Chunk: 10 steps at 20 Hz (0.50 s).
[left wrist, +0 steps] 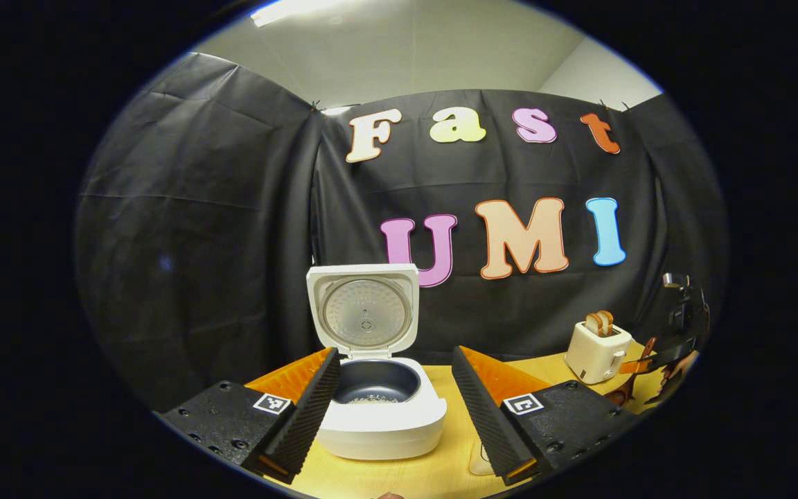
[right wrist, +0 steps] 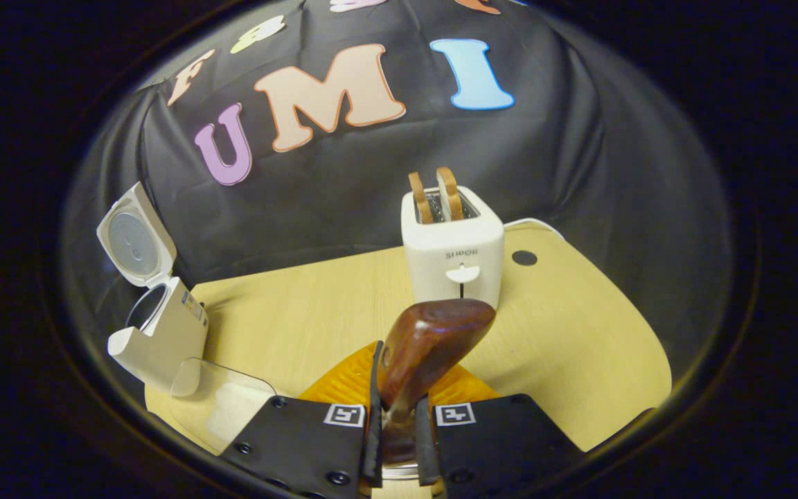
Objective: Close the left gripper, press the button to open the rice cooker; take a wooden spoon from the chopstick holder with the right hand, scoop a spoonful of rice and pour it into the rice cooker, then put the wooden spoon back into the chopstick holder.
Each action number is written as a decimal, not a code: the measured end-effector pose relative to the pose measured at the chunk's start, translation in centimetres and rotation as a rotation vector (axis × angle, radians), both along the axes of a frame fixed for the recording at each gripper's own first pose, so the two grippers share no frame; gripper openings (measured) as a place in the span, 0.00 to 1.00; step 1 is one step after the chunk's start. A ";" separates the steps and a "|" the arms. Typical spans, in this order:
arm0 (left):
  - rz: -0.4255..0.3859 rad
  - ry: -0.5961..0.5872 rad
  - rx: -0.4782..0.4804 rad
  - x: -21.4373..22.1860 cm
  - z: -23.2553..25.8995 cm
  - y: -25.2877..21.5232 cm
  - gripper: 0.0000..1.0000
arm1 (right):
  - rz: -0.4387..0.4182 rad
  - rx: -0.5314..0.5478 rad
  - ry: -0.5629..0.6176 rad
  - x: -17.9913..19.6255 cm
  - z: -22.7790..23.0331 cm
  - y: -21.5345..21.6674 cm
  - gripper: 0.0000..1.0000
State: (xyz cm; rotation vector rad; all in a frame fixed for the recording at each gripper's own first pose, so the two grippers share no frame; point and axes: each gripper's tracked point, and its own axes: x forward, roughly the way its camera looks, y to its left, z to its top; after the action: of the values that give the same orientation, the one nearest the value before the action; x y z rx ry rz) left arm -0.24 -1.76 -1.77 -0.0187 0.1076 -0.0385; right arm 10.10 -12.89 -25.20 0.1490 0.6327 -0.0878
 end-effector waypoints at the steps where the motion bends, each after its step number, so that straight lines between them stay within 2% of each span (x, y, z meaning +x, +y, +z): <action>1: -0.005 -0.002 -0.005 0.1 -0.1 -0.1 0.95 | 0.002 -0.004 -0.018 -0.3 1.0 0.2 0.24; 6: -0.032 -0.013 -0.018 0.0 0.3 0.0 0.95 | 0.008 0.016 -0.090 -1.0 5.4 1.3 0.23; 10: -0.045 -0.019 -0.026 -0.1 0.6 0.4 0.95 | 0.044 0.016 -0.127 -1.5 7.7 3.5 0.22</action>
State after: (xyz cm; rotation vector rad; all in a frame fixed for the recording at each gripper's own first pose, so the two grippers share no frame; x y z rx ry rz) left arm -0.37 -1.34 -1.20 -0.0415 0.0889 -0.0848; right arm 8.65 -9.43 -17.54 0.1546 0.5101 -0.0305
